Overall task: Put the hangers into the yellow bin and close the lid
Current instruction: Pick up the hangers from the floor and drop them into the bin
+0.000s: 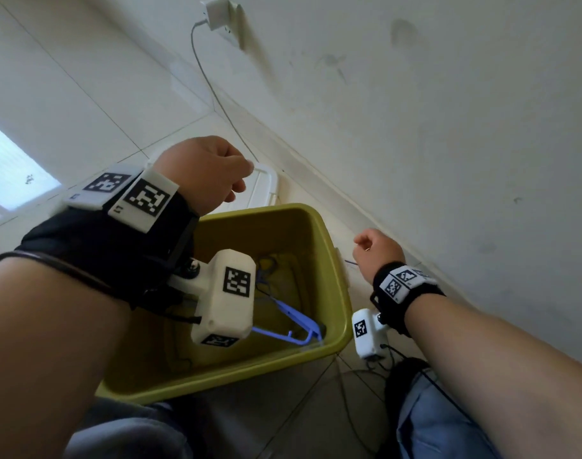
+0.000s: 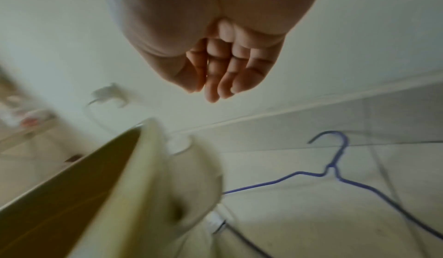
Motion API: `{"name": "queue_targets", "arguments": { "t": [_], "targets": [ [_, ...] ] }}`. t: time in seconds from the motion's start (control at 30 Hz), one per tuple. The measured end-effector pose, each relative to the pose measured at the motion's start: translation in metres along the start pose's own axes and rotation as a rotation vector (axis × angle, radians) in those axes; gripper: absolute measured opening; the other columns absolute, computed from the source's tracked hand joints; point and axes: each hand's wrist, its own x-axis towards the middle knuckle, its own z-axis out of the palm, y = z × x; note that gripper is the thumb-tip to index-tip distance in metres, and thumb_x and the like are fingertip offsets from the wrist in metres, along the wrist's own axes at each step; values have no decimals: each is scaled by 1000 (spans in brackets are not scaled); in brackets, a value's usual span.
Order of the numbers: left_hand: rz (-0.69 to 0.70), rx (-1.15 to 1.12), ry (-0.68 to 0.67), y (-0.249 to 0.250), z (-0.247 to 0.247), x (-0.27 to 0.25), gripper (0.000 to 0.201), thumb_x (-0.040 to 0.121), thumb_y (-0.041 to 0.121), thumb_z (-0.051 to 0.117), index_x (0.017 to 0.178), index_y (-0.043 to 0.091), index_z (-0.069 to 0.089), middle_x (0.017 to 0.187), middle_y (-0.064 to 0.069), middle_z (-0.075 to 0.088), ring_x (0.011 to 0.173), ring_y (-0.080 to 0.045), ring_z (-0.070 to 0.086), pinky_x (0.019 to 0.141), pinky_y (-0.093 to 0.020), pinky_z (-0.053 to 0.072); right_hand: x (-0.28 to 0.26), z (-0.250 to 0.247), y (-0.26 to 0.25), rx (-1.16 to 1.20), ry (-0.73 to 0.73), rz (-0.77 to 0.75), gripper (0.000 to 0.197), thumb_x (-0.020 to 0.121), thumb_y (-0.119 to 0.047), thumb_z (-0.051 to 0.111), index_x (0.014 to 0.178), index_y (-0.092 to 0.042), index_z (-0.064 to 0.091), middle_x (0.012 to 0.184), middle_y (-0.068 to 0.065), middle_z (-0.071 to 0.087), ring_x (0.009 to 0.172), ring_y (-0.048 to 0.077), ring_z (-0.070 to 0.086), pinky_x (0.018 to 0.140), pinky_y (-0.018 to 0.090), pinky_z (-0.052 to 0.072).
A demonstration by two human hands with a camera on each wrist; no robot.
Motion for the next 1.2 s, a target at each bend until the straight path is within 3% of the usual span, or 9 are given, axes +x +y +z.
{"name": "queue_targets", "arguments": {
  "t": [0.1, 0.23, 0.43, 0.53, 0.6, 0.67, 0.77, 0.87, 1.2],
  "targets": [
    [-15, 14, -27, -1, 11, 6, 13, 85, 30, 52, 80, 22, 62, 79, 2, 68, 75, -18, 64, 80, -40, 53, 19, -10, 43, -3, 8, 155, 22, 85, -11, 53, 101, -14, 67, 104, 8, 70, 101, 30, 63, 86, 27, 45],
    [-31, 39, -64, -2, 26, 15, 13, 85, 30, 53, 77, 23, 61, 79, 2, 68, 77, -22, 64, 82, -43, 52, 34, -12, 96, -144, -125, 292, 23, 89, -16, 51, 101, -20, 69, 115, 8, 68, 98, 29, 62, 87, 28, 46],
    [-71, 28, -102, -6, 44, 33, 12, 84, 29, 55, 75, 25, 62, 75, 2, 68, 73, -21, 63, 82, -45, 52, 46, 31, 138, -616, -515, 262, 38, 85, -15, 61, 124, -16, 62, 134, 7, 58, 120, 32, 57, 102, 40, 46],
    [-65, 42, -109, -12, 50, 38, 12, 83, 32, 56, 75, 27, 63, 74, 3, 70, 73, -20, 65, 77, -41, 51, 50, 51, 141, -581, -611, 244, 39, 95, -15, 48, 133, -11, 53, 144, 8, 47, 130, 29, 47, 107, 33, 40],
    [-80, 47, -121, -16, 51, 41, 13, 78, 37, 57, 72, 29, 65, 69, 4, 71, 72, -19, 65, 74, -38, 51, 52, 62, 141, -503, -649, 272, 42, 95, -18, 47, 137, -14, 49, 147, 8, 43, 132, 28, 43, 108, 31, 38],
    [-99, 55, -130, -20, 51, 42, 14, 69, 43, 56, 68, 34, 66, 66, 10, 72, 72, -19, 66, 73, -39, 51, 53, 71, 143, -455, -658, 302, 47, 93, -18, 50, 139, -15, 45, 148, 10, 42, 132, 28, 43, 107, 32, 38],
    [-100, 65, -128, -22, 53, 45, 13, 74, 39, 57, 70, 30, 65, 64, 14, 71, 72, -18, 65, 76, -41, 52, 53, 77, 147, -441, -664, 333, 50, 92, -18, 50, 141, -12, 41, 148, 12, 40, 133, 29, 42, 106, 31, 37],
    [-85, 60, -120, -21, 53, 47, 12, 76, 37, 57, 72, 28, 64, 64, 9, 71, 71, -17, 65, 76, -40, 51, 54, 72, 148, -444, -618, 344, 45, 93, -14, 48, 138, -7, 44, 146, 14, 42, 131, 29, 44, 104, 30, 38],
    [-37, 75, -105, -10, 42, 35, 12, 83, 32, 55, 76, 27, 63, 75, 5, 71, 74, -18, 65, 77, -39, 52, 41, 45, 128, -217, -393, 302, 54, 86, -11, 49, 140, -19, 44, 146, 8, 45, 127, 28, 49, 104, 34, 41]
  ]
}}
